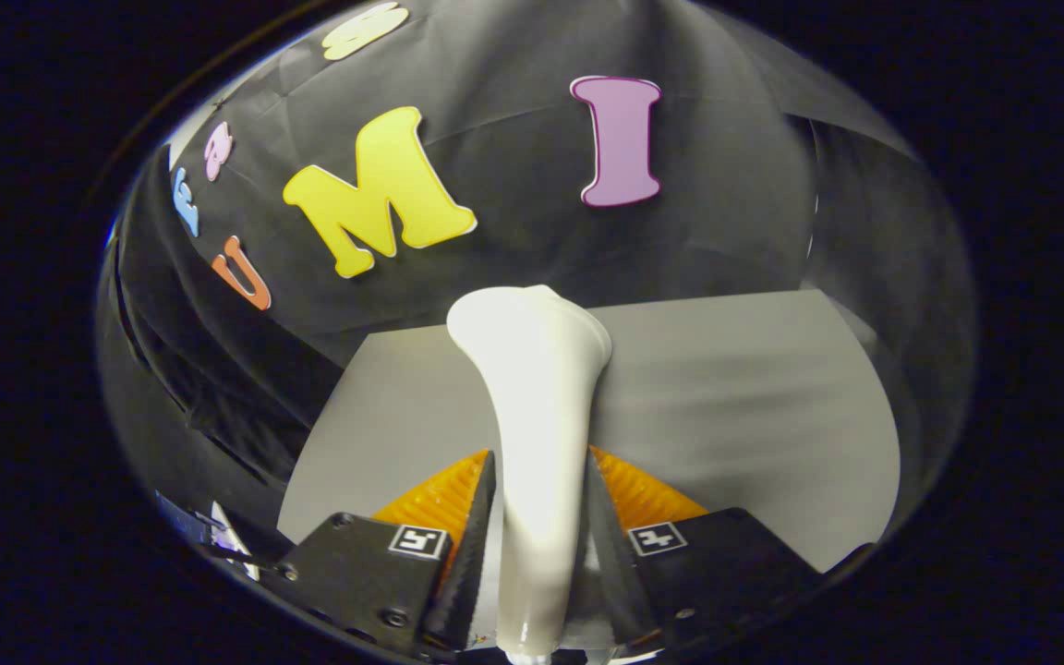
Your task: Iron the clothes twice with a garment steamer, once on the left side and once on the right side.
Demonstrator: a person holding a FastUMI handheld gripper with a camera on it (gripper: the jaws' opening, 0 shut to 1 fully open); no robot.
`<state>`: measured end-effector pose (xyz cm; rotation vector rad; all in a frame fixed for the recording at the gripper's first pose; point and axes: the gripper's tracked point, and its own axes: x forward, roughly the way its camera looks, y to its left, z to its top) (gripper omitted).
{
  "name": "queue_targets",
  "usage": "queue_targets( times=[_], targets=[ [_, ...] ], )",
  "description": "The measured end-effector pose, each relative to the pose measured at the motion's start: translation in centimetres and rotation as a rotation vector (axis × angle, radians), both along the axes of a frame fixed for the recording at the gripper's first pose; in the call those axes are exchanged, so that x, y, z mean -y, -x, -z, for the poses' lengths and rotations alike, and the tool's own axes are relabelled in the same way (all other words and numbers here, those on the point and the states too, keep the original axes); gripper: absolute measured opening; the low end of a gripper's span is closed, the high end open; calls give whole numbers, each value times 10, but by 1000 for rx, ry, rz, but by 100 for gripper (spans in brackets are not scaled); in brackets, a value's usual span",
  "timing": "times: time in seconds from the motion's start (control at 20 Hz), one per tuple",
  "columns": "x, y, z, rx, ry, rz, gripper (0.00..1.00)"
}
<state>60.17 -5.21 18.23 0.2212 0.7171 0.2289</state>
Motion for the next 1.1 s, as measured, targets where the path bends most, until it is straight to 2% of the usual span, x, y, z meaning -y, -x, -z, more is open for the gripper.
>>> queue_targets(
  times=[0.1,0.15,0.4,0.8,1.1],
  targets=[
    [-4,-1,2,-9,-26,-11,45],
    [-4,0,3,-3,-17,-19,43],
    [-11,0,-3,28,-12,-35,39],
    [-16,21,-31,150,5,-94,35],
    [-12,35,-45,217,-16,-94,32]
  ],
)
